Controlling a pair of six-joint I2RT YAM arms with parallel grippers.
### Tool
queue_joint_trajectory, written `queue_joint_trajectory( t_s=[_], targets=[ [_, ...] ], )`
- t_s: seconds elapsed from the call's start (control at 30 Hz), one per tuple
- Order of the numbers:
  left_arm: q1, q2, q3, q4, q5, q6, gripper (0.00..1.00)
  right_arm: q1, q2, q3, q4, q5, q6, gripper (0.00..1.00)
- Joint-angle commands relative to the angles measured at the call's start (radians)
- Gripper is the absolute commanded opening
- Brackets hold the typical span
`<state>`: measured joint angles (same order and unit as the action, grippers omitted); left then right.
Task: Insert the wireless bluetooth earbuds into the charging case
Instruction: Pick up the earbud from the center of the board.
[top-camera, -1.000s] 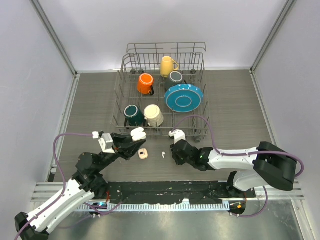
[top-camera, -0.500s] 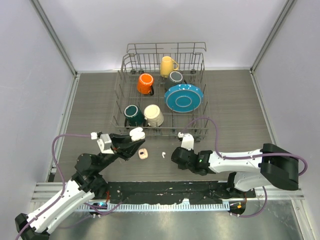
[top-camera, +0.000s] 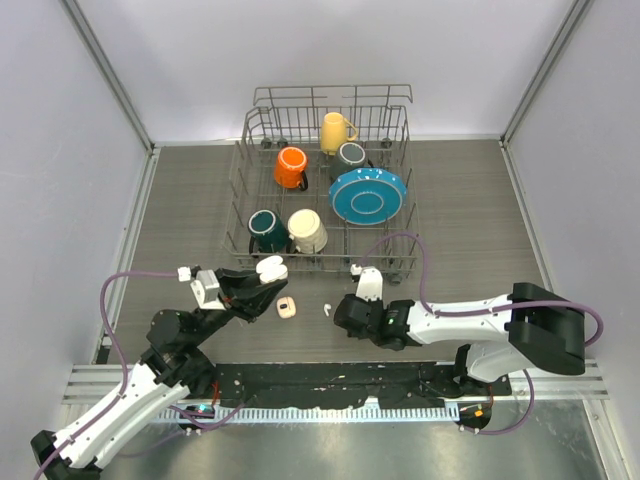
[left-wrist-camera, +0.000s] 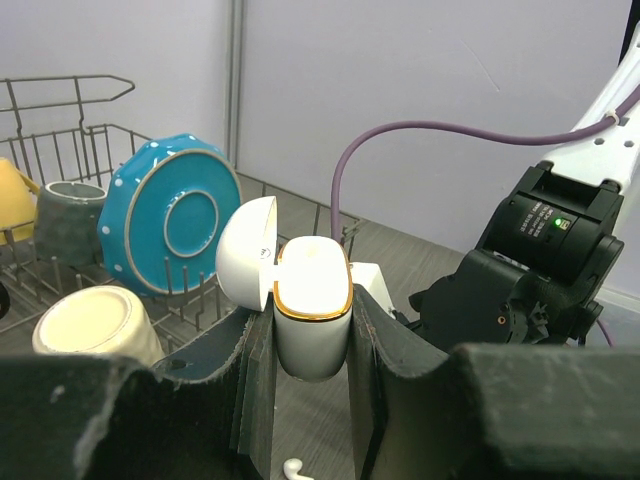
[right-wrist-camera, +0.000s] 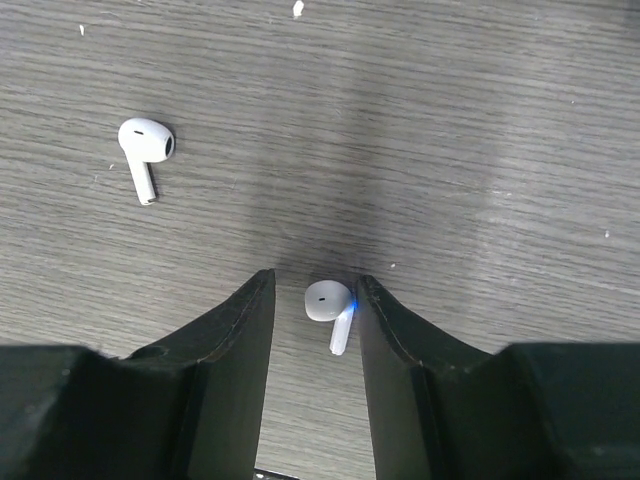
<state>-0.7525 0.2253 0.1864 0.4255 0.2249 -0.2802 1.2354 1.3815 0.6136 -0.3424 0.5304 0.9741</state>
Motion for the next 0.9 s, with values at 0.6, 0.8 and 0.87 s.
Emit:
queue_joint_trajectory(
  t_s=[0.6,0.8,0.87],
  targets=[
    [-0.001,0.014,0.012,0.027,-0.007,-0.002,0.00,-0.001,-0.061,-0.061,0.085,-0.076,-0.270,0.44],
    [-0.002,0.012,0.015,0.022,-0.007,-0.005,0.00,-0.008,-0.013,-0.035,0.082,-0.113,-0.318,0.40],
    [-0.002,0.011,0.015,0.022,-0.006,-0.011,0.00,-0.010,-0.006,-0.032,0.080,-0.118,-0.324,0.37]
  ],
)
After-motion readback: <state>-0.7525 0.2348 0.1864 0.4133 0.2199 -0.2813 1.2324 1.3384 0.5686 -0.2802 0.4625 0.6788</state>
